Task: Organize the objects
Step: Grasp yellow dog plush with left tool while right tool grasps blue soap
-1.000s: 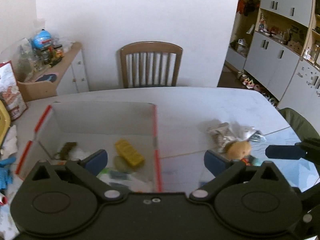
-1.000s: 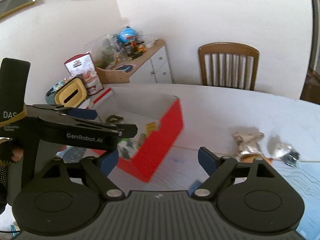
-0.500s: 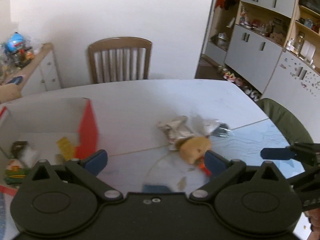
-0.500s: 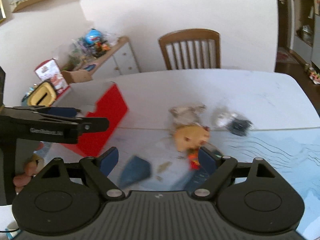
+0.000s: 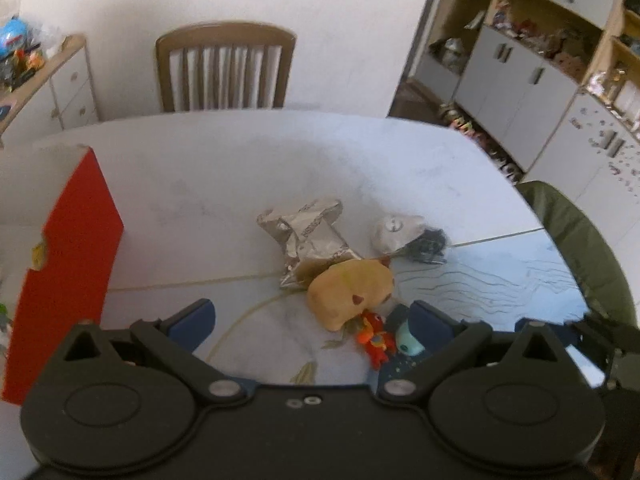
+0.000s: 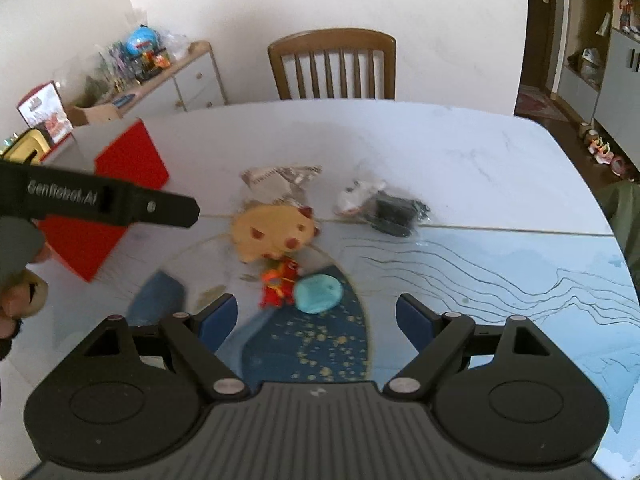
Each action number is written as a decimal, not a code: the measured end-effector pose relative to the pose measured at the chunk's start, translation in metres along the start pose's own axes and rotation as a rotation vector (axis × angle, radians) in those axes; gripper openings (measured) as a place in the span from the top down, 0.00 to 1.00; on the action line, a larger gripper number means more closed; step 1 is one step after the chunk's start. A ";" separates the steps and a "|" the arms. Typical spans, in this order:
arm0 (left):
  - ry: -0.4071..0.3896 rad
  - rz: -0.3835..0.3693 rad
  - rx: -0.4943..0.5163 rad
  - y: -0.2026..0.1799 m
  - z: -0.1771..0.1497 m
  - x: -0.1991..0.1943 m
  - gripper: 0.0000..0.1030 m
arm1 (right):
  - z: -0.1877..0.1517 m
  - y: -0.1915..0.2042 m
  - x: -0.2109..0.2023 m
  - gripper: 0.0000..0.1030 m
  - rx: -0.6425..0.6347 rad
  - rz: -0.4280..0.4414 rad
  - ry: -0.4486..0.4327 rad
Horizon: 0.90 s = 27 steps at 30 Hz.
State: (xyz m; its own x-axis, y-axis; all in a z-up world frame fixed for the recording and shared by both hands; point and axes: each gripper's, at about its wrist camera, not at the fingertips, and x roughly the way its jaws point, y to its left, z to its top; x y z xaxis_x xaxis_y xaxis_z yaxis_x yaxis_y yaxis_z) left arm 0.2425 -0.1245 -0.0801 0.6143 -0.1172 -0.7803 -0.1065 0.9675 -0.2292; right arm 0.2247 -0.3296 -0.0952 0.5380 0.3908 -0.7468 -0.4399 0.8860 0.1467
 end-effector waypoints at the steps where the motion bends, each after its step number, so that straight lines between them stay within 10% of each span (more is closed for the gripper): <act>1: 0.018 -0.005 -0.016 0.000 0.002 0.005 0.00 | -0.001 -0.003 0.004 0.16 0.008 0.003 0.004; 9: 0.096 -0.015 -0.050 -0.013 0.024 0.044 0.00 | -0.002 -0.013 0.032 0.16 0.009 0.051 0.033; 27: 0.044 0.017 0.248 -0.040 0.010 0.076 0.06 | 0.003 -0.022 0.071 0.37 0.017 0.145 0.066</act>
State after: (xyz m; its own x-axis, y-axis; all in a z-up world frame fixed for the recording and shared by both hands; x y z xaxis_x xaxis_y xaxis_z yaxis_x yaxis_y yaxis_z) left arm 0.3016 -0.1694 -0.1245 0.5788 -0.1052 -0.8086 0.0821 0.9941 -0.0706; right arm 0.2751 -0.3201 -0.1493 0.4215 0.4980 -0.7578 -0.4969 0.8259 0.2664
